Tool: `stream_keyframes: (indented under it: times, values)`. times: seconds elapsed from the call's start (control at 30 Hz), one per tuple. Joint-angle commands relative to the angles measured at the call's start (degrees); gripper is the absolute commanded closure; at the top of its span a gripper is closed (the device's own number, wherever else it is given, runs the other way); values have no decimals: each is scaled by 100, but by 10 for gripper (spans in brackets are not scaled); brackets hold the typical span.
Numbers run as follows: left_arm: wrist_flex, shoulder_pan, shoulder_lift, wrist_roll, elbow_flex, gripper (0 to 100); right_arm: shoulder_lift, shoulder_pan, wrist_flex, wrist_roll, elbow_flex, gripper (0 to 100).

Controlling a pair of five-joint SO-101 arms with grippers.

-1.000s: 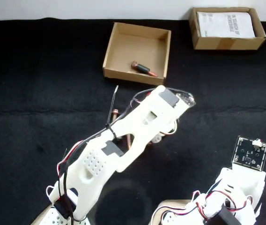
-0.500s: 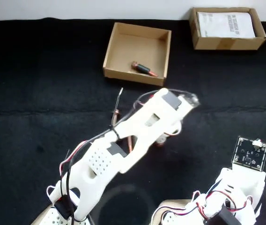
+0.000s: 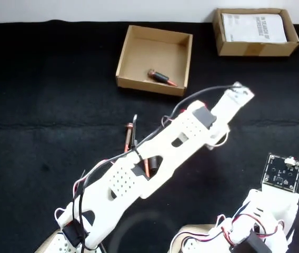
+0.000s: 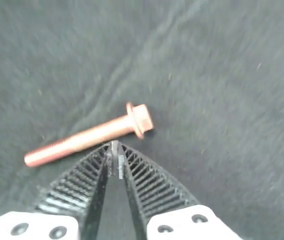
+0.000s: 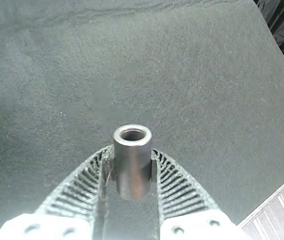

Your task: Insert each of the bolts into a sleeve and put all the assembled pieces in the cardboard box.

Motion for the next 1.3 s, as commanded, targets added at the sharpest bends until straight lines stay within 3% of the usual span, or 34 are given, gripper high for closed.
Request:
stream_keyframes:
  times: [0.0, 0.13, 0.33, 0.47, 0.97, 1.27]
  values:
    - [-105, -180, -92, 18, -629, 991, 145, 40, -66, 44, 13, 991]
    - [70, -391, -92, -1081, -1077, 989, 171, 22, -75, 44, 110, 991]
    - [1846, -400, -92, -3455, -1077, 883, 171, 13, -101, 44, 119, 991]
    - [2295, -382, -40, -4914, -1059, 849, 171, -154, -75, 18, 119, 991]
    - [712, -330, 462, -5327, -1112, 856, 171, -198, -84, 44, 127, 991]
    - [404, -321, 549, -5837, -1059, 856, 171, -207, -163, 220, 365, 991]
